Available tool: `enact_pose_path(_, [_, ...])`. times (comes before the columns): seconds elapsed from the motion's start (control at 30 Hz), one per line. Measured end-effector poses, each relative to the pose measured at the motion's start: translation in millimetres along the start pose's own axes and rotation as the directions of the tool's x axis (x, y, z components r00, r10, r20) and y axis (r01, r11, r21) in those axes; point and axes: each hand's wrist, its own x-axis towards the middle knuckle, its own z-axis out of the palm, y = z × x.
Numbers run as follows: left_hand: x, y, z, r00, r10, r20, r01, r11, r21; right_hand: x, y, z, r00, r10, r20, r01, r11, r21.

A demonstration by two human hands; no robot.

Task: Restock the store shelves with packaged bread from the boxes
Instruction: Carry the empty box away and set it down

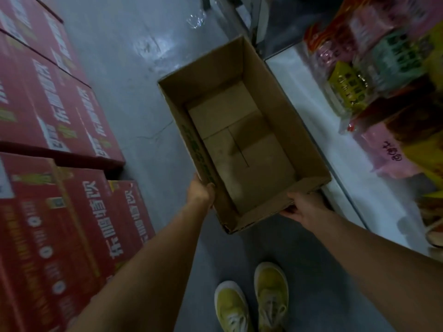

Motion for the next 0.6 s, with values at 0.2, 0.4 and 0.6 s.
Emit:
enact_pose_path(0.2, [-68.9, 22.3, -50.0, 1.0, -0.015, -0.001, 0.015, 0.994, -0.108, -84.2, -33.6, -3.5, 0.996, -0.059, 0.06, 0.063, 0.995, -0.073])
enact_pose_path(0.4, [-162.8, 62.1, -112.1, 0.993, 0.017, -0.118, -0.045, 0.97, -0.238, -190.9, -81.3, -3.0, 0.97, -0.19, 0.155, 0.208, 0.972, -0.109])
enact_pose_path(0.6, [-265.7, 107.1, -177.7, 0.975, 0.056, -0.216, -0.131, 0.927, -0.35, -305.7, -123.1, -7.8, 0.934, -0.298, 0.196, 0.329, 0.931, -0.157])
